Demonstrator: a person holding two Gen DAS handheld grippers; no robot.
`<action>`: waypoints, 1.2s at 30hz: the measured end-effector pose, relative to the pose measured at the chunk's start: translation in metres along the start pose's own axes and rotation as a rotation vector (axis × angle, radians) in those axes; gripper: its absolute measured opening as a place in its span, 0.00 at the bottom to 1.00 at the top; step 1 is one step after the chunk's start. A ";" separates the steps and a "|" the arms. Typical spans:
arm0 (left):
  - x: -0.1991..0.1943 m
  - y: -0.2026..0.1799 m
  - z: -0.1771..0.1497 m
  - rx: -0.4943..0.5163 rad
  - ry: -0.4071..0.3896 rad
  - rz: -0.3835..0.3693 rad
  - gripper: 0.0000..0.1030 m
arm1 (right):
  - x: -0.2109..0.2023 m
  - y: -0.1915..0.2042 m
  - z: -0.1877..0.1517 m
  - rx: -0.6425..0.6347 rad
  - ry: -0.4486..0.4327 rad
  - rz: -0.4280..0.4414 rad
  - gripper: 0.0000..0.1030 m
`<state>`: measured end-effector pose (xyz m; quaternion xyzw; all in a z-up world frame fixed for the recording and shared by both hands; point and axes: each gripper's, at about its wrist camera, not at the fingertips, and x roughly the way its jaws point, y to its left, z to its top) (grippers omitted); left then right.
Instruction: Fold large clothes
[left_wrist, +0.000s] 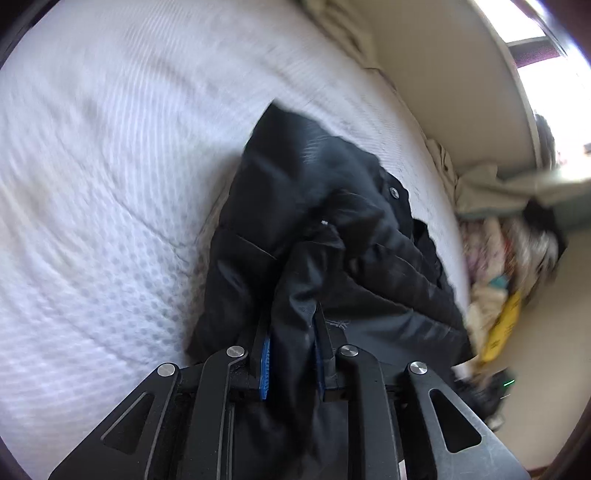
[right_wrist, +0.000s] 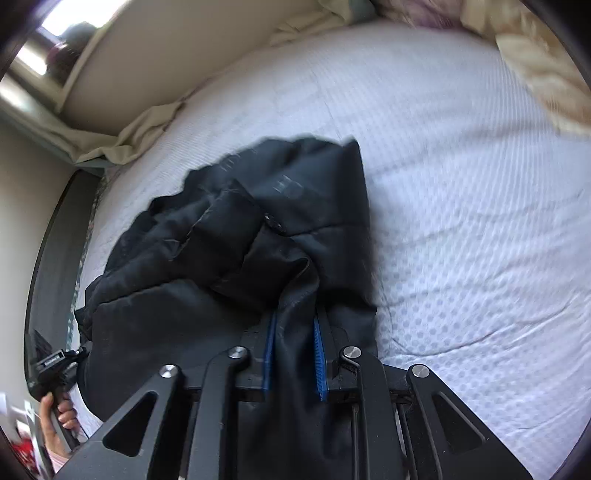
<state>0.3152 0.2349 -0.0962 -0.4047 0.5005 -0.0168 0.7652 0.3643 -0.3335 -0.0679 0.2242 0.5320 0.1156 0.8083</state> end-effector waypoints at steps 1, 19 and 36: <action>0.003 0.004 0.002 -0.020 0.004 -0.027 0.23 | 0.006 -0.005 -0.001 0.009 0.002 0.006 0.15; -0.056 -0.094 -0.019 0.400 -0.300 0.137 0.67 | -0.082 0.053 0.001 -0.230 -0.337 -0.091 0.43; 0.036 -0.079 -0.012 0.470 -0.154 0.277 0.69 | 0.024 0.054 -0.001 -0.328 -0.130 -0.230 0.15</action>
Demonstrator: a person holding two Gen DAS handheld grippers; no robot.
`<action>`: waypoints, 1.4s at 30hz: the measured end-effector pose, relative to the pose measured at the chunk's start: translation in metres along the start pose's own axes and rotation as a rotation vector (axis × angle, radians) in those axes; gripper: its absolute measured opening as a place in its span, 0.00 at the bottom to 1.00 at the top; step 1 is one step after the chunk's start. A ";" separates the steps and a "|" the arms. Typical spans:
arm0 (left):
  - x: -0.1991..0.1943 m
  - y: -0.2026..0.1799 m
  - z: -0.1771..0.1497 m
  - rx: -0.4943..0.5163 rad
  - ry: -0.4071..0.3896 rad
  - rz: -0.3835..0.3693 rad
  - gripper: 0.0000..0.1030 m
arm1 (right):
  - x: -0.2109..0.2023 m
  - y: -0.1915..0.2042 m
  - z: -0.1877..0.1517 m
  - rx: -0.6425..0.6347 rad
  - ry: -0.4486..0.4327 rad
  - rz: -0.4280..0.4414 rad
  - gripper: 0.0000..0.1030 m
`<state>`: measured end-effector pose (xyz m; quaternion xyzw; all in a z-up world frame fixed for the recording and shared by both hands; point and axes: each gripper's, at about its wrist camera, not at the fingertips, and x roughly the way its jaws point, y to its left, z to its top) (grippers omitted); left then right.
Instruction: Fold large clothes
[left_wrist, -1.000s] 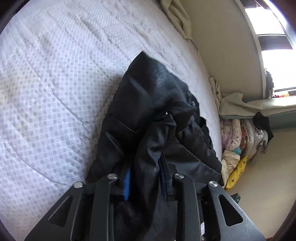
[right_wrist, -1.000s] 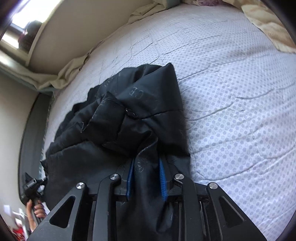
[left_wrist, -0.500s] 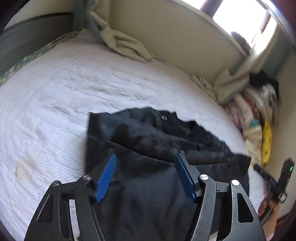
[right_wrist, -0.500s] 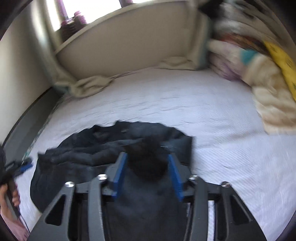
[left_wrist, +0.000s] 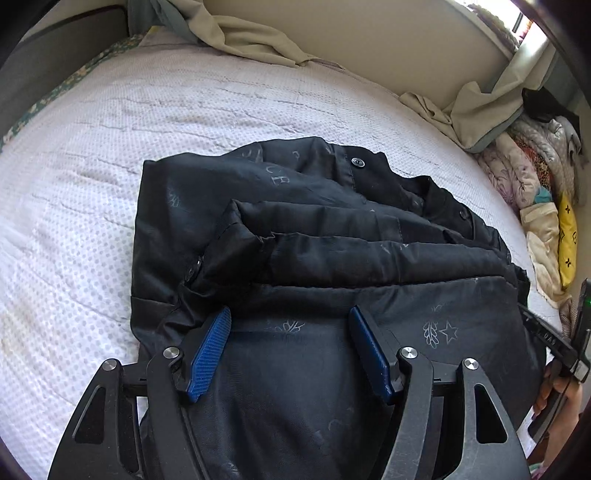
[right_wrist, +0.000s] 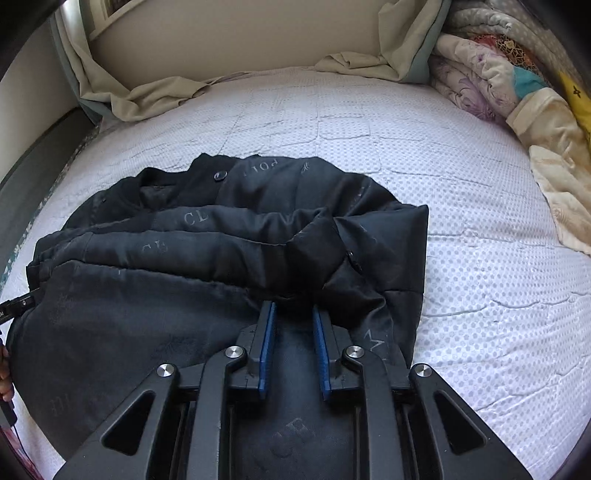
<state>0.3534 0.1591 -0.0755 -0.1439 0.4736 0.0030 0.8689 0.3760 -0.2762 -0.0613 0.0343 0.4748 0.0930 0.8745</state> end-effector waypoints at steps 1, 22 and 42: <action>0.000 0.001 -0.002 0.001 -0.003 -0.003 0.69 | 0.002 -0.001 -0.002 0.002 0.004 -0.002 0.15; -0.035 -0.005 0.011 -0.009 -0.087 -0.056 0.93 | -0.035 -0.020 0.008 0.214 -0.070 0.242 0.58; -0.047 0.118 -0.010 -0.479 0.100 -0.341 0.96 | -0.079 0.004 -0.007 0.130 -0.109 0.237 0.65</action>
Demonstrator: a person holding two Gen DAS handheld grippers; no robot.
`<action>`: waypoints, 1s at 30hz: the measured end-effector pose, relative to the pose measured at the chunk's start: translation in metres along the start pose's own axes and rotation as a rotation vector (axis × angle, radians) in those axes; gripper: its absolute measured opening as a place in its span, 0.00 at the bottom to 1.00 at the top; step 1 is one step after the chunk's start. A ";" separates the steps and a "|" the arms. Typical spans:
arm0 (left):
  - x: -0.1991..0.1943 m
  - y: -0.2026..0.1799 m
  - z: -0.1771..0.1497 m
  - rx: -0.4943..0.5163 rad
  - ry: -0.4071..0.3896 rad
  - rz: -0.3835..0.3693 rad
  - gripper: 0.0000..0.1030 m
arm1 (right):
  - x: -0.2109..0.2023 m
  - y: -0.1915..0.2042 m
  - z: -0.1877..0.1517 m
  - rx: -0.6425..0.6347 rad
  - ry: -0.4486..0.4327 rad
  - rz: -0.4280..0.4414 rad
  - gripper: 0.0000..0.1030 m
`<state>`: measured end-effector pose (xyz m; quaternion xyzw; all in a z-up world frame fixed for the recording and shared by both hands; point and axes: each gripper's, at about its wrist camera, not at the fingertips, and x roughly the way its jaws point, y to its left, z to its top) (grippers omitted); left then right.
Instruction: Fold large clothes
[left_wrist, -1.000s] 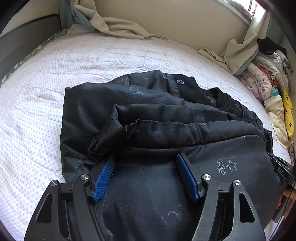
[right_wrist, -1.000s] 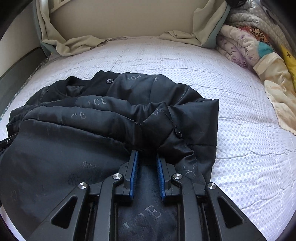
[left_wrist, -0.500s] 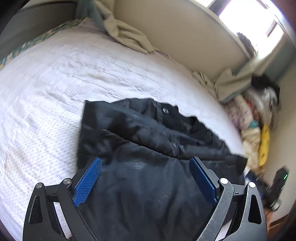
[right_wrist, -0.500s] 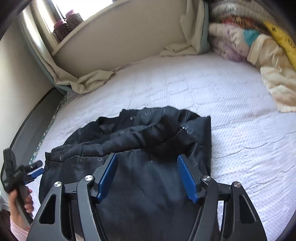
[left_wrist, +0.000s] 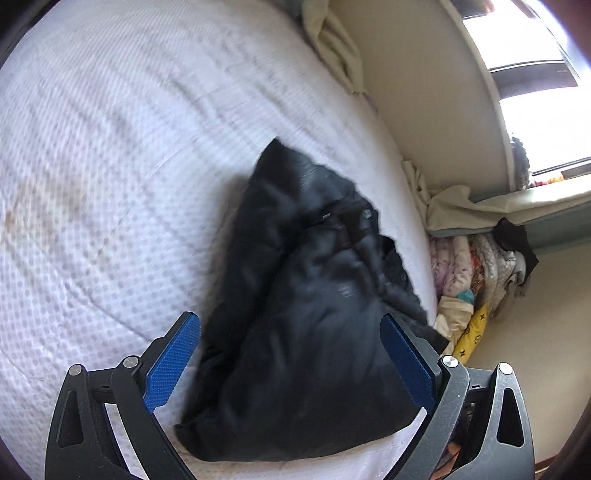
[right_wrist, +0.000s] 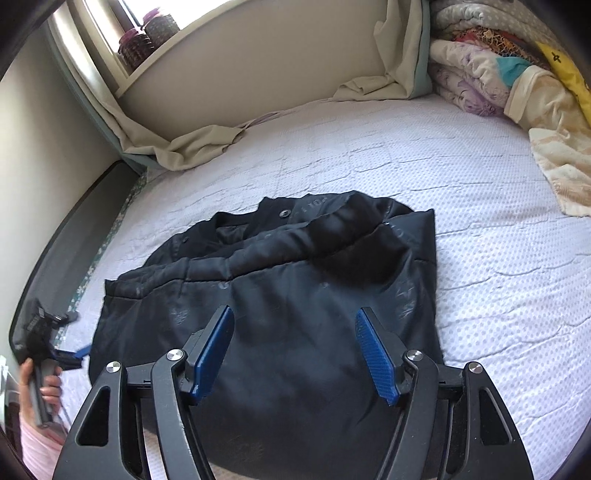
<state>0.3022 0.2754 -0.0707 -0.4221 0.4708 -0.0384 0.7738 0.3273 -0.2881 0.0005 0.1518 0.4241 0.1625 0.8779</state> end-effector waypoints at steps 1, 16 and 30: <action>0.004 0.006 -0.002 -0.012 0.018 0.001 0.96 | -0.002 0.001 -0.001 0.002 -0.003 0.005 0.65; 0.052 0.024 -0.022 -0.154 0.112 -0.221 0.99 | -0.017 0.003 -0.004 0.034 -0.007 0.066 0.65; 0.067 0.011 -0.023 -0.133 0.081 -0.308 0.43 | 0.008 0.038 -0.013 -0.103 0.024 0.037 0.60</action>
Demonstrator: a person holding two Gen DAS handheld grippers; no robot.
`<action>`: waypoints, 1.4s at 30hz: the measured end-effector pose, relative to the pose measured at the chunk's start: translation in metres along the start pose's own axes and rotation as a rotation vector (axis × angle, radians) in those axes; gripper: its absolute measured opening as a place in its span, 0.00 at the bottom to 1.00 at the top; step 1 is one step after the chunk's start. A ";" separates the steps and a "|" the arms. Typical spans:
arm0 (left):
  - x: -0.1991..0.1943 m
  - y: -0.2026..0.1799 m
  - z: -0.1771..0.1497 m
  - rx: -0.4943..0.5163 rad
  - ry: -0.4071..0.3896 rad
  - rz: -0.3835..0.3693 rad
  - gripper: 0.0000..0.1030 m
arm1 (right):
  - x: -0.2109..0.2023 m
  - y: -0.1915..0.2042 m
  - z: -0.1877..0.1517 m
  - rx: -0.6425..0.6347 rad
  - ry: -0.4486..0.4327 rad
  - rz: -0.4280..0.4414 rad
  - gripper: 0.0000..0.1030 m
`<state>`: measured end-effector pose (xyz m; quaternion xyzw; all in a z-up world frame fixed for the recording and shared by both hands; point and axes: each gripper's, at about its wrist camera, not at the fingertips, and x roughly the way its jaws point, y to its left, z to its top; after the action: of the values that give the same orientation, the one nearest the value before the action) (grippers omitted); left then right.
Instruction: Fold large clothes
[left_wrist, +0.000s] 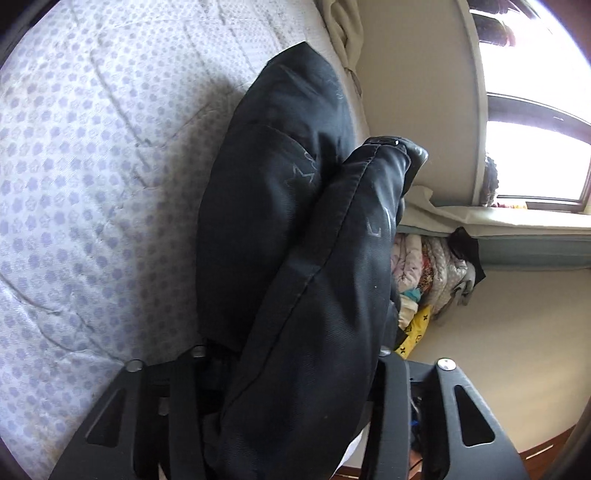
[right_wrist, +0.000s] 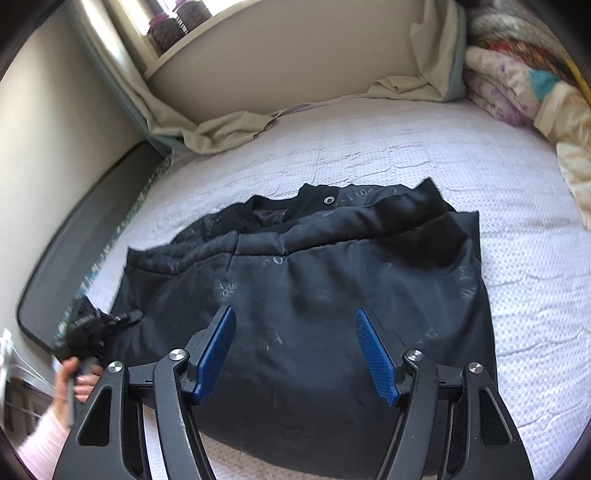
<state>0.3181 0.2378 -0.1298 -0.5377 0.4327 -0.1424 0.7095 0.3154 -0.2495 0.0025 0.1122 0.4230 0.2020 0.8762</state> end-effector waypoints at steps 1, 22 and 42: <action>-0.001 -0.001 0.000 0.000 -0.002 -0.007 0.42 | 0.003 0.004 0.000 -0.027 -0.003 -0.026 0.53; -0.026 -0.056 -0.018 0.173 -0.045 -0.071 0.30 | 0.092 -0.030 0.003 0.012 0.113 -0.071 0.26; 0.049 -0.253 -0.122 0.543 0.043 -0.024 0.29 | 0.101 -0.069 0.000 0.200 0.126 0.065 0.18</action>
<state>0.3195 0.0307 0.0665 -0.3298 0.3872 -0.2729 0.8166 0.3897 -0.2659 -0.0935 0.2001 0.4914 0.1938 0.8252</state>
